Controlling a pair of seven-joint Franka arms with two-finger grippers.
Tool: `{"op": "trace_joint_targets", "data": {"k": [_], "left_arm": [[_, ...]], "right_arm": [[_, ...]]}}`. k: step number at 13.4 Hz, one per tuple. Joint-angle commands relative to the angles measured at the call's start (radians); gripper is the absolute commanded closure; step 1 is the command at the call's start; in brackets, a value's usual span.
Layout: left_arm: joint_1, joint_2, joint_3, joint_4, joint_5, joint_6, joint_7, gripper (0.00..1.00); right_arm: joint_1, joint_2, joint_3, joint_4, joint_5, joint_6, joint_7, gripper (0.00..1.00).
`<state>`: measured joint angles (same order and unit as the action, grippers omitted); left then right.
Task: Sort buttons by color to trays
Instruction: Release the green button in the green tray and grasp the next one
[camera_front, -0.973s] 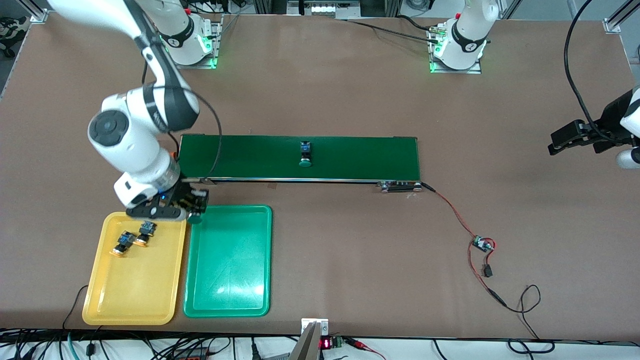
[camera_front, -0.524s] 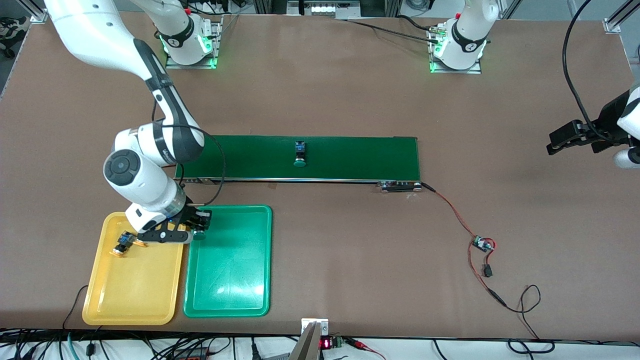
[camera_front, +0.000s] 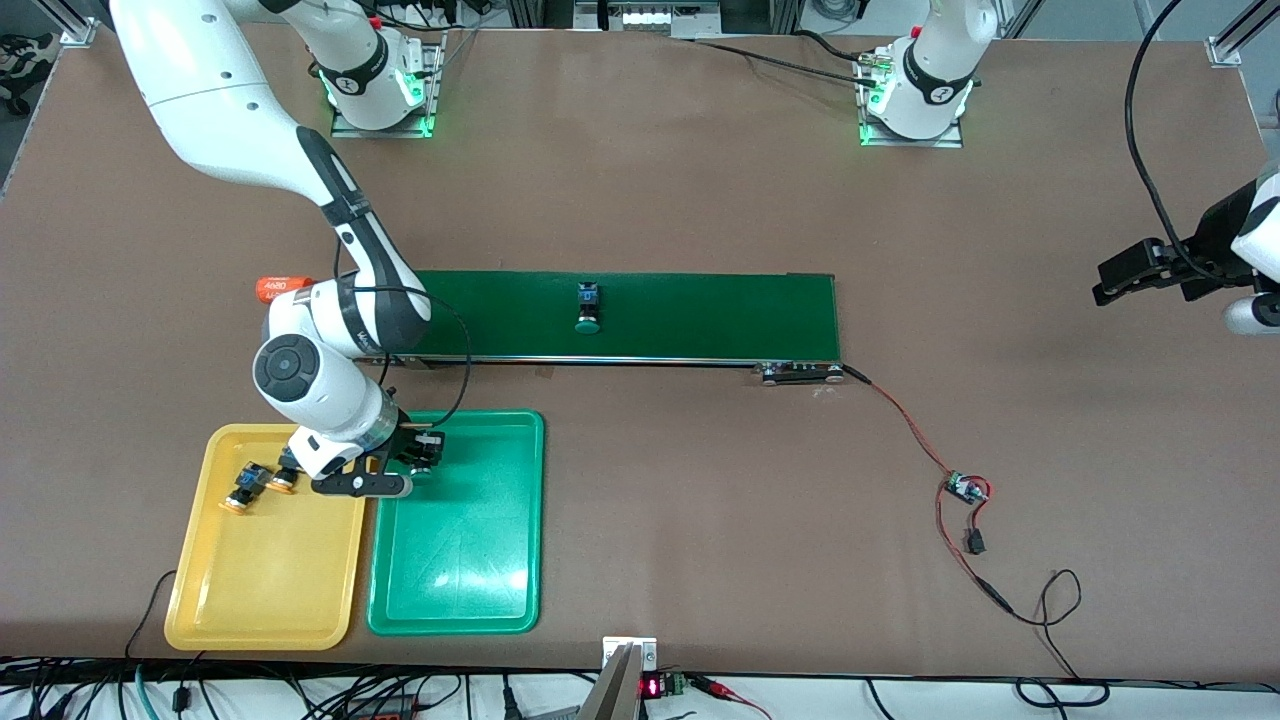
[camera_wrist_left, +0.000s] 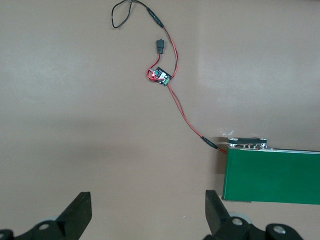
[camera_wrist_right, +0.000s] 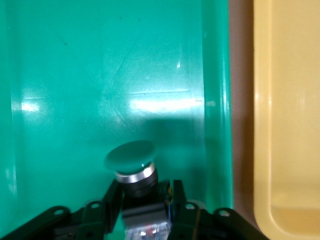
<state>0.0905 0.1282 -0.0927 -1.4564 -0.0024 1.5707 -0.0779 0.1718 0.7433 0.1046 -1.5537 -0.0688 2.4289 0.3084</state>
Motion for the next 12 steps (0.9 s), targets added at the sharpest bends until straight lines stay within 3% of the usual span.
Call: {"op": "trace_joint_targets", "data": {"k": [1, 5, 8, 12], "left_arm": [[0.005, -0.036, 0.001, -0.036, -0.015, 0.0, 0.0, 0.0], [0.003, -0.036, 0.001, -0.036, -0.015, 0.0, 0.0, 0.0], [0.003, -0.036, 0.001, -0.035, -0.015, 0.0, 0.0, 0.0], [0.003, -0.036, 0.001, -0.036, -0.013, 0.0, 0.0, 0.0]], "right_arm": [[0.005, 0.021, 0.001, 0.023, -0.002, 0.027, 0.001, 0.25], [0.02, 0.012, 0.001, 0.006, 0.004, 0.024, 0.003, 0.0], [0.025, -0.086, 0.001, -0.09, 0.01, 0.016, 0.065, 0.0], [0.031, -0.321, 0.01, -0.346, 0.009, -0.008, 0.121, 0.0]]}}
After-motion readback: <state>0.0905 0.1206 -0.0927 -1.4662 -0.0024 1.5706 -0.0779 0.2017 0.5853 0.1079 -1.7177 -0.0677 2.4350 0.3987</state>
